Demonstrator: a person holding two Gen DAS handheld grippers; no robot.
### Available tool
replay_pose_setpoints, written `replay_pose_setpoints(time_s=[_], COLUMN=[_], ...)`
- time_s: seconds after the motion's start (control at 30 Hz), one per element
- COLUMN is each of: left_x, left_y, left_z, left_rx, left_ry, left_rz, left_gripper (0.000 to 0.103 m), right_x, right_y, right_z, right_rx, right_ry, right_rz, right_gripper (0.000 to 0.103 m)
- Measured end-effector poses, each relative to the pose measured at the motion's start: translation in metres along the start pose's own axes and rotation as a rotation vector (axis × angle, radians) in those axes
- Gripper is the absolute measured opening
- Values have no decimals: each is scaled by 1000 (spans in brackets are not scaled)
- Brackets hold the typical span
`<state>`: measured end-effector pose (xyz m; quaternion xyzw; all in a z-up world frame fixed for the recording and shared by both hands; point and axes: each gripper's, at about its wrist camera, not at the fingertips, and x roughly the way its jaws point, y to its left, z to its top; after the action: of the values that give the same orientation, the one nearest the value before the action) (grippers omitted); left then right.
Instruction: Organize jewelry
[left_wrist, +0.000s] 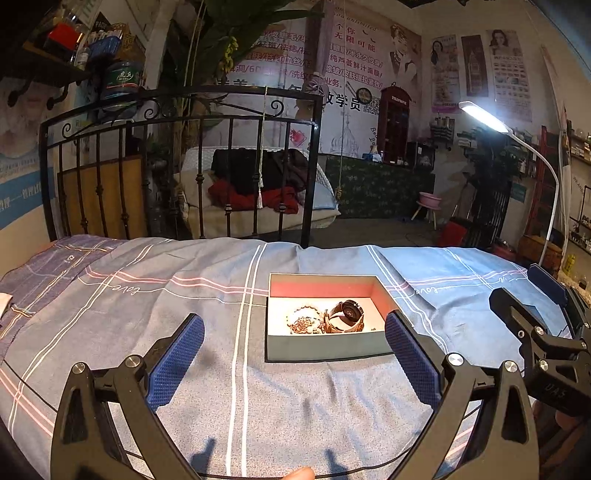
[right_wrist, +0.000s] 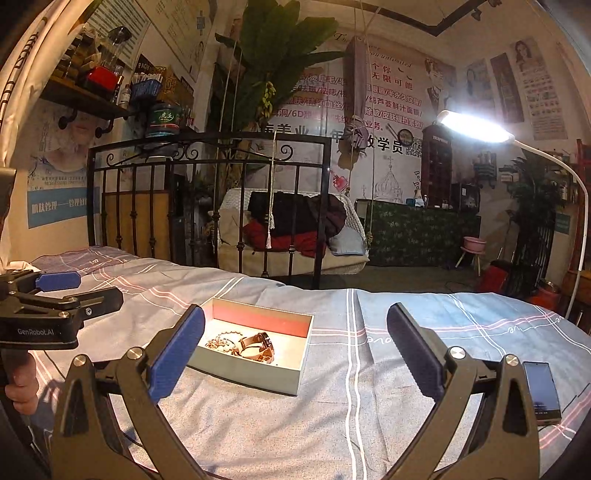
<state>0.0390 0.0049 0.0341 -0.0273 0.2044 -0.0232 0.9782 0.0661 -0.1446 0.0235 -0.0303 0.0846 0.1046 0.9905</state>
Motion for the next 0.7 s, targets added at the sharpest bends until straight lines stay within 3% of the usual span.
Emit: replay_pose_setpoints(time_s=[0.7], left_x=[2], left_y=[-4], left_z=[-3], left_rx=[14], left_ry=[9], left_rz=[13], left_gripper=[96], right_x=[6], right_y=[0], right_z=[-3], right_rx=[3], right_ry=[24], right_rz=[12], right_gripper=[97])
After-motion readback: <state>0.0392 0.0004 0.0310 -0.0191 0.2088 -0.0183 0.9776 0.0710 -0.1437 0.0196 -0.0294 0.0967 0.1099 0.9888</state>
